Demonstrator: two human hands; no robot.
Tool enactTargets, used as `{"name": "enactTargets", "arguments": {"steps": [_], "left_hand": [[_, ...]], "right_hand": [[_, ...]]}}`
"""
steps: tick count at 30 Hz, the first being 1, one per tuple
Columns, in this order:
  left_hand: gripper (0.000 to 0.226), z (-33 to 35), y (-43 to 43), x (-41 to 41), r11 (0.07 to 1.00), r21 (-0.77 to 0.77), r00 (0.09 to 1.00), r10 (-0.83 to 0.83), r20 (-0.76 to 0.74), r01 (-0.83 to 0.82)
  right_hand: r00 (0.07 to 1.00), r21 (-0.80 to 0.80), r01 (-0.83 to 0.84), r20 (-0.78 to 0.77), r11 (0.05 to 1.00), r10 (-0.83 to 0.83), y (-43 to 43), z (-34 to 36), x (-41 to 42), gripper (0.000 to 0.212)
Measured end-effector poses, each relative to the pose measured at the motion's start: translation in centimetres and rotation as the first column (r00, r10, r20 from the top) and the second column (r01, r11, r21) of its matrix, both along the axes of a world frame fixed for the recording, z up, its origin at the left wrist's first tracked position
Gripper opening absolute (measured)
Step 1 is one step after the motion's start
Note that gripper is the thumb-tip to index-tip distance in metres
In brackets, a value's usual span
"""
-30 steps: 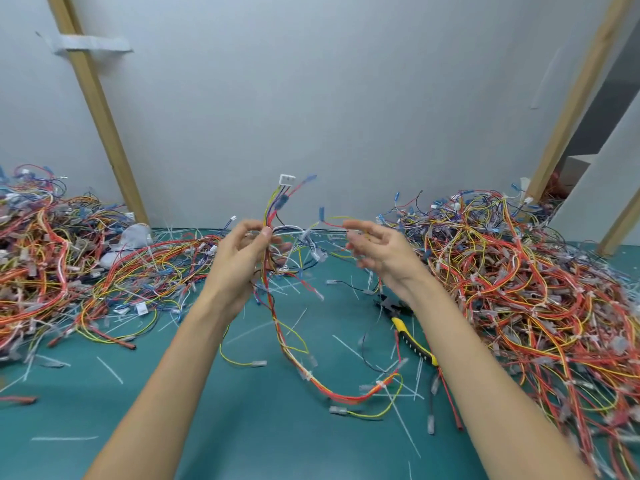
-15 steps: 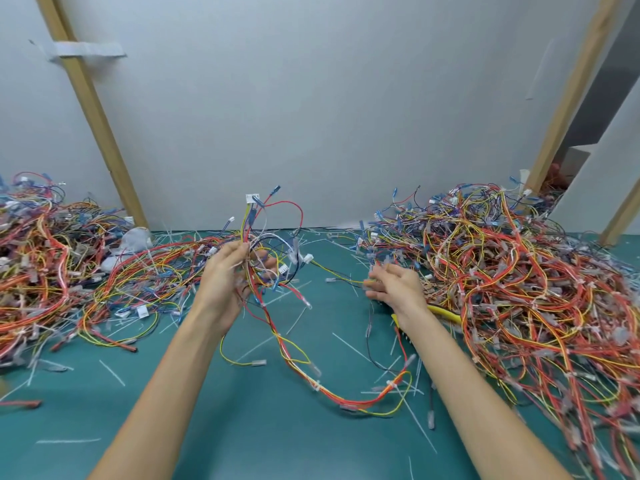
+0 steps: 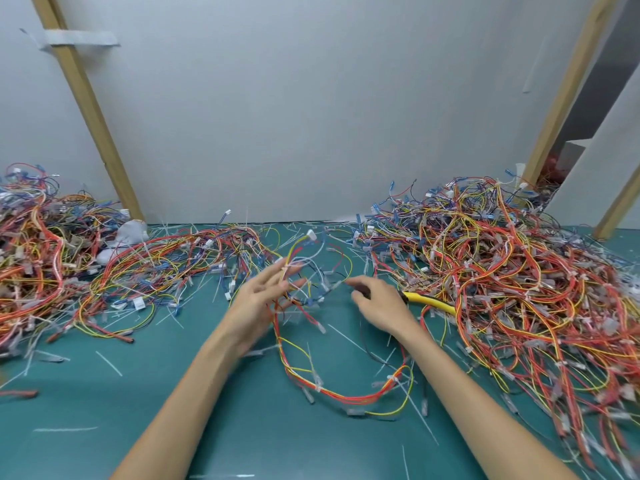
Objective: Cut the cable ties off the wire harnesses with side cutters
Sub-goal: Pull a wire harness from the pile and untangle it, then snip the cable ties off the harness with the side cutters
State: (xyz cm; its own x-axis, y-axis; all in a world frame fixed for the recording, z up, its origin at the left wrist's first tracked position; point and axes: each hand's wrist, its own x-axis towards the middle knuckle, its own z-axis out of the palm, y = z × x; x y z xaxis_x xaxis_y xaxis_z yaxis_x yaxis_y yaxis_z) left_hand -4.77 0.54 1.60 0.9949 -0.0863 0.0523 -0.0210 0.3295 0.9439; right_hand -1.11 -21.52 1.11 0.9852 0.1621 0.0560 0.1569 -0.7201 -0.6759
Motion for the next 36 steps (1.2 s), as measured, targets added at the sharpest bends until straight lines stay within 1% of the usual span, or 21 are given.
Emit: {"name": "enactTargets", "arguments": {"steps": [4, 9, 11, 12, 14, 15, 17, 19, 20, 22, 24, 25, 26, 29, 33, 36], "left_hand": [[0.041, -1.6, -0.7, 0.0, 0.999, -0.042, 0.999, 0.018, -0.038, -0.019], [0.037, -1.8, -0.3, -0.1, 0.993, -0.115, 0.999, 0.028, -0.046, -0.033], [0.037, -1.9, -0.2, -0.1, 0.992, -0.123, 0.999, 0.023, -0.042, -0.028], [0.037, -2.0, -0.2, -0.1, 0.992, -0.126, 0.999, 0.019, -0.039, -0.024], [0.036, -2.2, -0.3, 0.1, 0.991, -0.134, 0.999, 0.011, -0.030, -0.015], [0.036, -2.3, -0.3, 0.1, 0.990, -0.139, 1.000, 0.006, -0.027, -0.010], [0.036, -2.4, -0.2, 0.2, 0.992, -0.129, 1.000, -0.001, -0.022, -0.002], [0.037, -2.5, -0.2, 0.3, 0.995, -0.102, 1.000, -0.007, -0.015, 0.005], [0.037, -2.6, -0.2, 0.3, 0.995, -0.098, 1.000, -0.009, -0.012, 0.008], [0.037, -2.6, -0.2, 0.3, 0.995, -0.097, 1.000, -0.009, -0.007, 0.008], [0.036, -2.6, -0.2, 0.3, 0.995, -0.095, 1.000, -0.009, -0.004, 0.009], [0.036, -2.6, -0.2, 0.3, 0.995, -0.097, 1.000, -0.009, -0.003, 0.009], [0.035, -2.6, -0.2, 0.2, 0.995, -0.100, 1.000, -0.010, -0.005, 0.009], [0.033, -2.5, -0.1, 0.2, 0.995, -0.100, 1.000, -0.016, -0.009, 0.015], [0.031, -2.4, -0.2, 0.0, 0.996, -0.091, 1.000, -0.018, -0.006, 0.018], [0.031, -2.4, -0.2, -0.1, 0.995, -0.102, 1.000, -0.017, -0.012, 0.015]], "right_hand": [[0.999, 0.045, 0.024, 0.026, 0.999, -0.026, -0.2, -0.1, -0.1, 0.034], [0.999, 0.030, 0.024, 0.048, 0.999, -0.025, -0.5, 0.3, -0.6, 0.034], [0.992, 0.029, 0.075, 0.102, 0.997, -0.077, -1.4, 1.1, -0.7, 0.031], [0.982, 0.001, 0.119, 0.144, 0.993, -0.118, -2.2, 1.6, -0.7, 0.029], [0.966, -0.148, 0.198, 0.195, 0.969, -0.168, -3.8, 2.9, -0.8, 0.029], [0.969, -0.261, 0.215, 0.177, 0.941, -0.172, -4.5, 3.5, -0.8, 0.032], [0.980, -0.484, 0.197, 0.083, 0.853, -0.179, -5.6, 4.6, -1.0, 0.048], [0.982, -0.634, 0.165, 0.036, 0.756, -0.185, -5.9, 5.0, -1.4, 0.065], [0.982, -0.679, 0.171, 0.062, 0.714, -0.176, -5.8, 5.0, -1.7, 0.070], [0.974, -0.736, 0.225, 0.191, 0.639, -0.124, -5.5, 4.6, -2.4, 0.071], [0.956, -0.750, 0.265, 0.285, 0.606, -0.064, -5.2, 4.2, -3.1, 0.069], [0.958, -0.751, 0.254, 0.281, 0.610, -0.053, -5.0, 4.1, -3.3, 0.069], [0.968, -0.752, 0.224, 0.245, 0.620, -0.053, -4.9, 3.9, -3.4, 0.068], [0.990, -0.785, 0.140, 0.092, 0.604, -0.109, -4.5, 3.6, -3.4, 0.075], [0.987, -0.797, 0.111, 0.018, 0.593, -0.161, -4.2, 3.6, -2.9, 0.084], [0.987, -0.800, 0.090, -0.008, 0.594, -0.161, -3.9, 4.0, -2.5, 0.080]]}}
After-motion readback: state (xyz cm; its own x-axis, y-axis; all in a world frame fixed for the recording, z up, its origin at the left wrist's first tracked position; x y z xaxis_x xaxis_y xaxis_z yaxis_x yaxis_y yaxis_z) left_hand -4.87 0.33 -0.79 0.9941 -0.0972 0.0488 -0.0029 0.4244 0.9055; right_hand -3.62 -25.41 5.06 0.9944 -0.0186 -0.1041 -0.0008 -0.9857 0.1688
